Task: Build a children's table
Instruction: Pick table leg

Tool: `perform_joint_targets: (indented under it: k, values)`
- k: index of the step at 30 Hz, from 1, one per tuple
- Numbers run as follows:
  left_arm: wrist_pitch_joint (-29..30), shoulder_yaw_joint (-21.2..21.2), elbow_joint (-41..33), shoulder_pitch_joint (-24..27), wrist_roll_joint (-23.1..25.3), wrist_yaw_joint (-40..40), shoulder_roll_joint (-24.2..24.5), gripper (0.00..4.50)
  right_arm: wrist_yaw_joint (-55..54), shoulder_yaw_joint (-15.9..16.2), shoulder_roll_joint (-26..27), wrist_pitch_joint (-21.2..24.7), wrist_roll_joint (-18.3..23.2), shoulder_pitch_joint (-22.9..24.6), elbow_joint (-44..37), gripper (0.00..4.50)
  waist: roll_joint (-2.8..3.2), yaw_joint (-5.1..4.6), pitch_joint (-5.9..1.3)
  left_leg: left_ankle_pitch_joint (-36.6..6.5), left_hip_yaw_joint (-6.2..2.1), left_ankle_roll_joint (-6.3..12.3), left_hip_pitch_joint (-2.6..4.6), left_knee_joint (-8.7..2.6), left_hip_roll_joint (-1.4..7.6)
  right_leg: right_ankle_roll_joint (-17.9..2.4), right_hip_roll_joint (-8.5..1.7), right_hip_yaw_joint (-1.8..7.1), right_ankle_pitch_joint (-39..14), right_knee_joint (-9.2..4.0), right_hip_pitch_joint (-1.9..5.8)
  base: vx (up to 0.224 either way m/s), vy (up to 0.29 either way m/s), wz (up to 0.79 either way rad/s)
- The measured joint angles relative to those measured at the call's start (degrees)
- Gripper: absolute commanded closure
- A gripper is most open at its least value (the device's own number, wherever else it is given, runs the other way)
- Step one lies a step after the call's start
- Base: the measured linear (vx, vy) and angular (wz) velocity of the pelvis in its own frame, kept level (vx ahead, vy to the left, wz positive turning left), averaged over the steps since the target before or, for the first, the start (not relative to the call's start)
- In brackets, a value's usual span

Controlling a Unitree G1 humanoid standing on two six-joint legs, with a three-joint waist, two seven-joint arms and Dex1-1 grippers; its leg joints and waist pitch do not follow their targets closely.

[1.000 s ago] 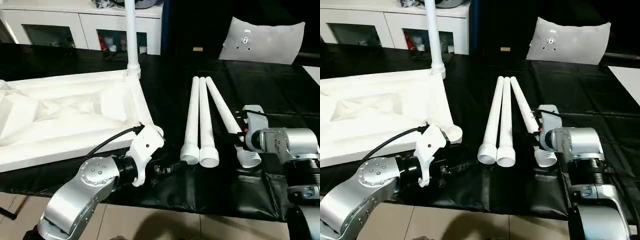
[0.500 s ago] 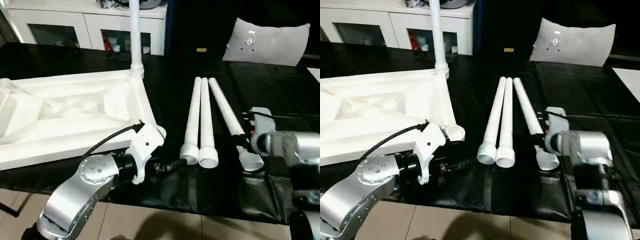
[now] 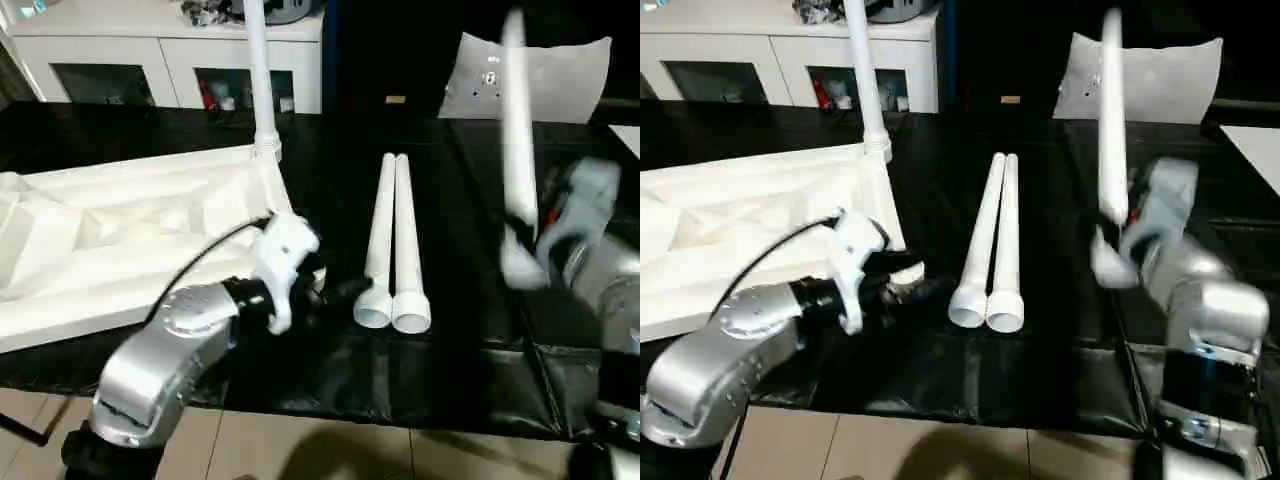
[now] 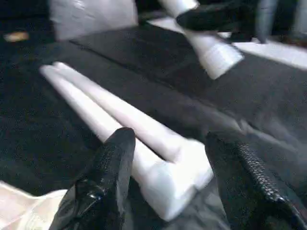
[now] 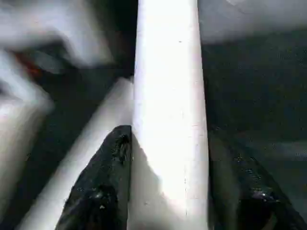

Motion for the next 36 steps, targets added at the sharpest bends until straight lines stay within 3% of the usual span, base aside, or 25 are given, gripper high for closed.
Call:
perform_joint_targets:
  k: [5, 9, 12, 14, 17, 27, 30, 34, 36]
  values:
    - [0.18, 5.57, 0.87, -3.24, -1.77, 5.87, -6.44, 1.82, 5.14, -0.38, 8.59, 1.86, 12.08, 0.60, -6.00, 2.64, -0.12, 0.70, 0.02, 0.04, 0.00, 0.07, -0.07, 0.11, -0.01, -0.20, -0.06, -0.02, 0.15, -0.06, -0.02, 0.000, 0.000, 0.00]
    - [1.16, 16.01, 1.60, -8.00, -10.53, 12.47, -13.59, 1.47, 11.36, 0.82, 13.17, 2.81, 22.52, 4.01, -8.40, 2.64, -0.61, 1.71, 0.02, 0.03, -0.01, 0.09, -0.15, 0.13, -0.01, -0.25, -0.09, -0.06, 0.18, -0.09, -0.03, 0.000, 0.000, 0.00]
    - [2.20, 21.22, 1.57, -10.92, -17.84, 14.68, -15.00, 1.35, 14.49, 1.21, 13.95, 4.36, 26.34, 4.81, -8.45, 2.64, -0.74, 2.15, 0.00, 0.03, -0.01, 0.09, -0.17, 0.15, -0.06, -0.25, -0.15, -0.07, 0.18, -0.10, -0.02, 0.000, 0.000, 0.00]
    - [3.64, 23.92, 1.67, -11.79, -21.55, 15.79, -16.27, 1.03, 16.16, 1.15, 13.74, 5.62, 28.21, 5.61, -9.74, 2.64, -1.16, 2.74, 0.01, 0.03, 0.00, 0.09, -0.16, 0.15, -0.03, -0.19, -0.14, -0.09, 0.15, -0.09, -0.03, 0.000, 0.000, 0.00]
    - [5.18, 25.65, 1.99, -13.01, -25.15, 16.71, -17.53, 0.82, 17.91, 1.96, 13.25, 5.95, 30.61, 7.19, -10.79, 2.64, -1.55, 3.28, 0.01, 0.04, -0.01, 0.08, -0.16, 0.14, -0.03, 0.17, -0.14, -0.10, -0.02, -0.11, -0.02, 0.000, 0.000, 0.00]
    - [9.10, 24.65, 3.29, -15.29, -30.14, 18.27, -18.22, 0.06, 20.15, 4.93, 11.68, 6.67, 33.56, 9.34, -12.34, 2.64, -2.30, 3.44, -0.10, 0.06, -0.01, 0.04, -0.16, 0.10, -0.01, 0.33, -0.14, -0.10, -0.05, -0.12, -0.01, 0.000, 0.000, 0.00]
    - [10.14, 24.30, 5.02, -15.49, -31.20, 17.60, -17.93, 0.05, 21.00, 6.50, 9.67, 6.11, 33.16, 11.12, -12.80, 2.64, -2.45, 3.46, -0.17, 0.06, -0.01, 0.04, -0.18, 0.10, -0.02, 0.38, -0.15, -0.09, -0.04, -0.16, 0.00, 0.000, 0.000, 0.00]
    - [10.42, 22.73, 6.14, -16.52, -32.38, 15.18, -16.33, 0.05, 21.94, 12.65, 7.33, 4.34, 28.84, 11.64, -12.80, 2.64, -2.48, 3.39, -0.15, 0.08, -0.02, -0.01, -0.18, 0.11, -0.02, 0.42, -0.15, -0.09, -0.01, -0.15, 0.00, 0.000, 0.000, 0.00]
    - [9.85, 20.93, 6.05, -16.36, -31.88, 13.64, -14.49, 0.40, 22.15, 13.85, 6.98, 2.79, 27.48, 11.65, -12.83, 2.64, -2.47, 3.42, -0.16, 0.09, -0.02, -0.01, -0.17, 0.10, -0.02, 0.42, -0.15, -0.09, -0.02, -0.15, 0.01, 0.000, 0.000, 0.00]
